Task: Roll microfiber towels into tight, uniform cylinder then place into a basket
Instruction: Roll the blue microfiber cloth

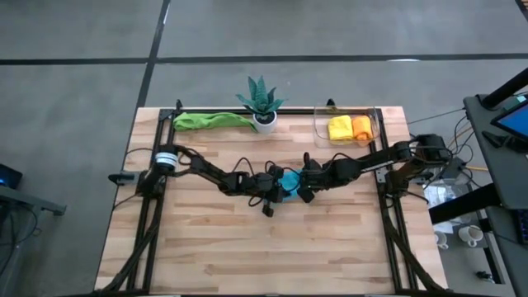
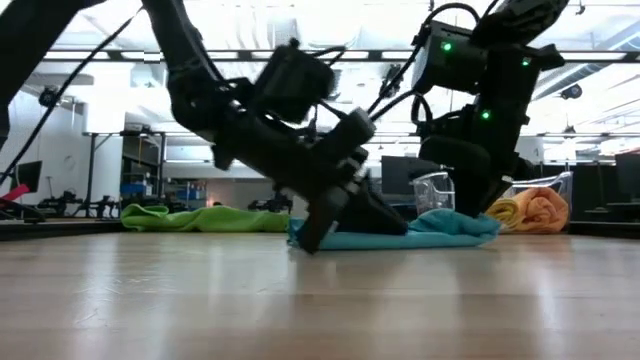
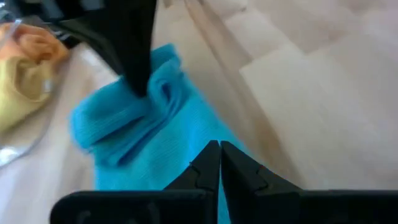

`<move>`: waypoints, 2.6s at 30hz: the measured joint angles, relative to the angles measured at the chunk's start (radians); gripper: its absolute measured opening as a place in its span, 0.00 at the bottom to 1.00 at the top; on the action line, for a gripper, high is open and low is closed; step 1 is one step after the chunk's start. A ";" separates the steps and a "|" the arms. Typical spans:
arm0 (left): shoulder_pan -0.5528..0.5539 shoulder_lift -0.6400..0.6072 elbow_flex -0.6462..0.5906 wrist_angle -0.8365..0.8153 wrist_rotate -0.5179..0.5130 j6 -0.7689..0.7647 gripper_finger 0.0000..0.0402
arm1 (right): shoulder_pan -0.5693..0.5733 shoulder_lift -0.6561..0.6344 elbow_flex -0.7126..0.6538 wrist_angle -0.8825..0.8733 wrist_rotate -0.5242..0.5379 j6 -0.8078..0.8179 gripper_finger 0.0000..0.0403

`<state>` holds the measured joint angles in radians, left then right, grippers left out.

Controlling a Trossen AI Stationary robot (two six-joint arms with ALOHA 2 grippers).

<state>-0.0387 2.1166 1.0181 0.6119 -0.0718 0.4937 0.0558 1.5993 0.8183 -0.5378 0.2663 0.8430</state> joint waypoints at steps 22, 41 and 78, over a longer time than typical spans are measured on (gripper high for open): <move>-0.018 -0.118 0.019 -0.068 0.042 -0.067 0.00 | -0.002 0.080 0.181 -0.187 0.033 -0.094 0.02; -0.010 0.173 0.111 0.413 -0.253 -0.260 0.00 | -0.002 0.079 0.193 -0.154 0.043 -0.112 0.03; -0.015 -0.192 0.108 -0.485 -0.108 -0.318 0.00 | -0.002 0.077 0.251 -0.359 0.086 -0.149 0.03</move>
<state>-0.0540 1.9242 1.1256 0.1268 -0.1798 0.1759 0.0540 1.6764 1.0695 -0.8971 0.3524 0.6940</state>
